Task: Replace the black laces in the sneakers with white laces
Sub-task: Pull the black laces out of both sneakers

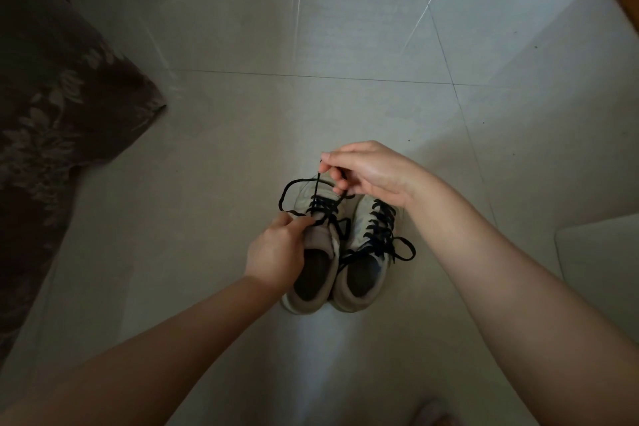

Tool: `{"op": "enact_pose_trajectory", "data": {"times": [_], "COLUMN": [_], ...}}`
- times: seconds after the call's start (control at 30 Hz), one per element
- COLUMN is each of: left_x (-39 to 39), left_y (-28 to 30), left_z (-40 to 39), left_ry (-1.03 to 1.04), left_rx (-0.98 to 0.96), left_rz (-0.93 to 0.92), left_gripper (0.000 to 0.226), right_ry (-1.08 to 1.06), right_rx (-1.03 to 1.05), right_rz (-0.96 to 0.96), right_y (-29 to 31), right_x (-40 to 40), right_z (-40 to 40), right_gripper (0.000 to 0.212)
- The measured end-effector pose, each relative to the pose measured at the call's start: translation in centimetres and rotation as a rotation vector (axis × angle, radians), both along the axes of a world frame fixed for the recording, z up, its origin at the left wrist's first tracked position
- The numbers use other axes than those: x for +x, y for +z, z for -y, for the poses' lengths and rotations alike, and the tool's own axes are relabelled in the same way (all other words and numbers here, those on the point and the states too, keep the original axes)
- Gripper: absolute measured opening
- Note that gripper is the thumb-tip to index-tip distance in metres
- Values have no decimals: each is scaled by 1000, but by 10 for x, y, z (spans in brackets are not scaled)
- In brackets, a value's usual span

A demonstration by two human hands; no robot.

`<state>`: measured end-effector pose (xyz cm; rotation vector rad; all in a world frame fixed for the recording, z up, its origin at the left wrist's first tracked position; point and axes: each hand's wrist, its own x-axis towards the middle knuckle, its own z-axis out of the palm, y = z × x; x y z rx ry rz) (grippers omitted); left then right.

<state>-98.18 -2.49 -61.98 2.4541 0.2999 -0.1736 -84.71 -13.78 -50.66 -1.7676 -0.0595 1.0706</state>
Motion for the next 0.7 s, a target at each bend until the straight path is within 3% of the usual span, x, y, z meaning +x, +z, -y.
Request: {"op": "enact_pose_trajectory", "data": {"times": [0.13, 0.2, 0.3, 0.37, 0.47, 0.57, 0.63, 0.7], "left_x": [1, 1, 8, 18, 28, 31, 35, 40], "left_y": [3, 8, 17, 23, 31, 36, 40, 47], "left_z": [1, 1, 2, 5, 7, 1, -6, -12], "left_ry": [25, 46, 88, 91, 171, 352, 504, 612], "left_rx": [-26, -4, 12, -92, -383, -679, -807, -942], "left_rz": [-19, -19, 155, 211, 132, 66, 41, 39], "left_gripper": [35, 34, 40, 35, 13, 20, 21, 19], "right_ry": [-99, -75, -85, -133, -194, -135, 46, 275], "right_rx": [373, 354, 230, 255, 276, 36, -223, -343], "right_rz": [-151, -71, 1, -88, -161, 2, 207, 277], "right_y": [19, 23, 13, 4, -10, -28, -39, -46], "right_x": [4, 7, 3, -2, -4, -2, -7, -17], "right_z": [1, -2, -12, -19, -19, -8, 0, 6], "right_gripper": [13, 15, 15, 15, 19, 29, 31, 27]}}
